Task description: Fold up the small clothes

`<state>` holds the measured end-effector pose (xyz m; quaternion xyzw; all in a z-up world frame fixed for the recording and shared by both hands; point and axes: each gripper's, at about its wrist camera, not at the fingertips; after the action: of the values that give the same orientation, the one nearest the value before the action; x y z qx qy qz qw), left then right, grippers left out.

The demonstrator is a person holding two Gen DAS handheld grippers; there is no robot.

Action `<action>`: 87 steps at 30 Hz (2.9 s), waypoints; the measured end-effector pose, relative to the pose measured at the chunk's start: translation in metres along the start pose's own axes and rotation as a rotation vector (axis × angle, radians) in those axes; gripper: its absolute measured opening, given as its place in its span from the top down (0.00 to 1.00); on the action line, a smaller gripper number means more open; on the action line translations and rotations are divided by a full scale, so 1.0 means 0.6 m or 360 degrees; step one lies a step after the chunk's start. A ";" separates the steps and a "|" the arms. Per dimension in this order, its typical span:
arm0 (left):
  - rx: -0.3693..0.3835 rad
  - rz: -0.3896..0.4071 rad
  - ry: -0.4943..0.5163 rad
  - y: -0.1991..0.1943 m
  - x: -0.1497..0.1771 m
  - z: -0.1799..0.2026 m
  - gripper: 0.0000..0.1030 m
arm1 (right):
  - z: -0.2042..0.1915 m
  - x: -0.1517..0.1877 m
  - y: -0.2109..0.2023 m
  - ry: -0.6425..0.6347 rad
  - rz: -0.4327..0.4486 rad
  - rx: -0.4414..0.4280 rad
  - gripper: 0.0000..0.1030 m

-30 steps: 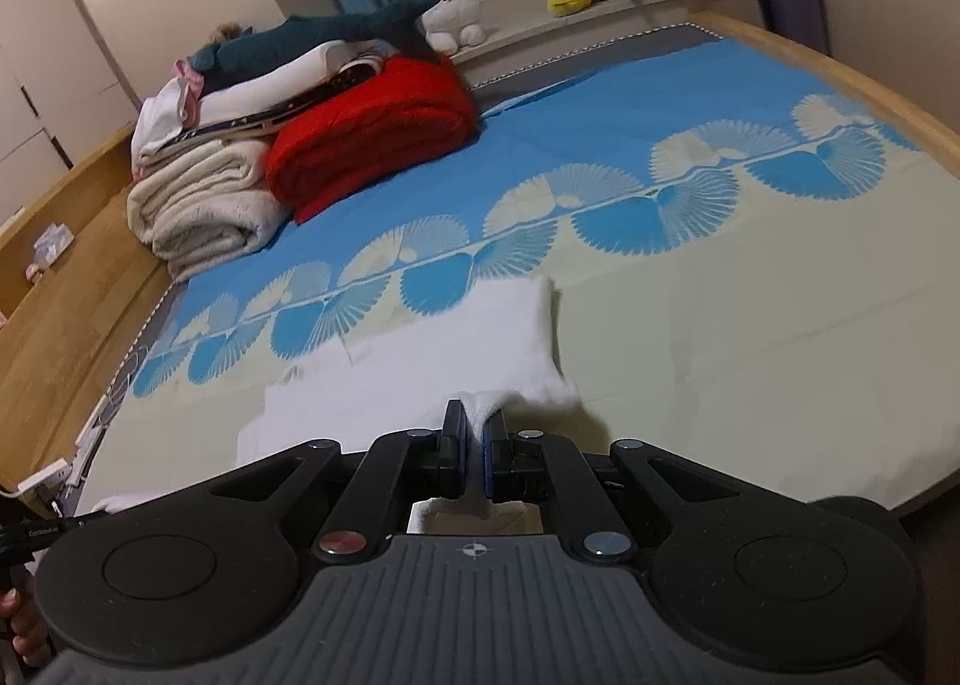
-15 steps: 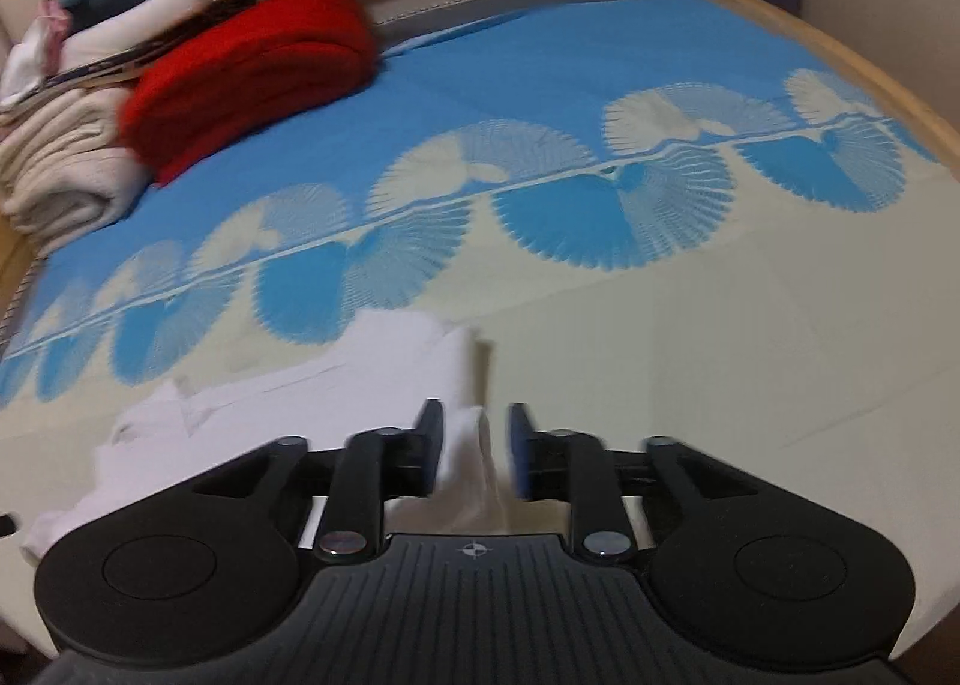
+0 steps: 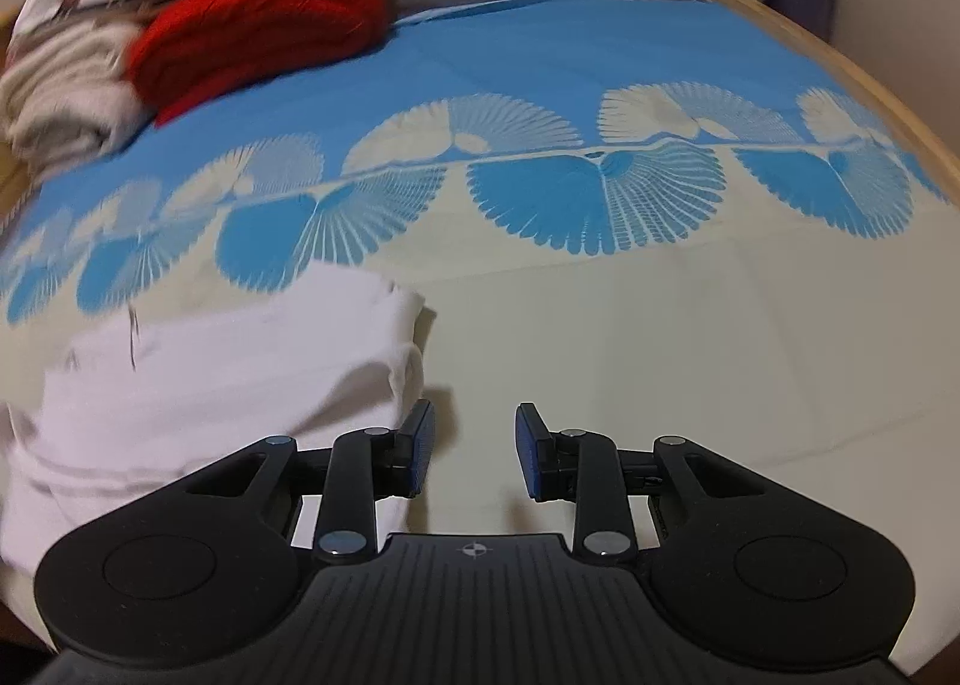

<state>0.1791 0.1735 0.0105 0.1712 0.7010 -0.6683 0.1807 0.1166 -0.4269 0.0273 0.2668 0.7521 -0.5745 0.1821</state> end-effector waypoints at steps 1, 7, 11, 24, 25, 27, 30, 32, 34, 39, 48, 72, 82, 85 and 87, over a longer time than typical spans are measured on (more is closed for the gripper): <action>0.0029 -0.0008 0.0044 0.004 -0.003 0.010 0.48 | -0.002 0.001 0.004 -0.0022 -0.0015 -0.0018 0.65; -0.0047 0.0042 0.0371 0.037 -0.026 0.075 0.45 | -0.032 0.006 0.075 -0.0341 -0.0184 -0.0048 0.58; 0.0013 0.0057 0.0487 0.065 -0.035 0.104 0.42 | -0.039 0.011 0.120 -0.0477 -0.0256 -0.0049 0.58; 0.0099 0.0265 0.0502 0.127 -0.089 0.164 0.45 | -0.059 -0.048 0.191 -0.0481 -0.0066 -0.0138 0.58; 0.0096 0.0263 0.0495 0.132 -0.094 0.166 0.50 | -0.056 -0.056 0.195 -0.0441 -0.0047 -0.0146 0.58; 0.0056 0.0248 0.0478 0.141 -0.106 0.164 0.97 | -0.047 -0.068 0.200 -0.0374 -0.0002 -0.0132 0.58; 0.0024 0.0269 0.0351 0.139 -0.124 0.140 0.99 | -0.029 -0.083 0.199 -0.0265 0.0057 -0.0102 0.58; 0.0005 0.0270 0.0235 0.138 -0.136 0.120 0.99 | -0.011 -0.094 0.191 -0.0161 0.0108 -0.0105 0.58; -0.0037 0.0271 0.0144 0.138 -0.144 0.104 1.00 | 0.009 -0.104 0.177 -0.0037 0.0181 -0.0110 0.57; 0.0095 0.0124 -0.0008 0.155 -0.159 0.078 0.94 | 0.060 -0.114 0.151 0.0240 0.0275 -0.0130 0.57; 0.0159 0.0013 0.0044 0.173 -0.149 0.103 0.62 | 0.038 -0.086 0.179 -0.0012 -0.0089 -0.0448 0.52; -0.0083 0.0007 0.0061 0.173 -0.160 0.162 0.95 | -0.011 -0.071 0.195 -0.0320 -0.0027 -0.0325 0.95; -0.0313 0.0429 -0.0007 0.128 -0.196 0.161 0.95 | -0.003 -0.123 0.157 0.0003 0.0540 -0.0263 0.96; -0.0308 0.0296 -0.0068 0.158 -0.200 0.159 0.95 | 0.007 -0.130 0.213 0.0081 0.0320 -0.0129 0.96; -0.0308 0.0315 -0.0088 0.159 -0.200 0.160 0.95 | 0.004 -0.128 0.237 0.0071 0.0247 -0.0053 0.96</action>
<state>0.3325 0.0822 -0.0193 0.2027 0.7365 -0.5811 0.2806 0.2643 -0.4160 -0.0376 0.3341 0.7425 -0.5399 0.2137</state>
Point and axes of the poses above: each gripper's, at about its wrist camera, not at the fingertips, and y roughly the way its jaws point, z to its right, x to its underside, and after that the axes turned 11 degrees about -x, right-handed
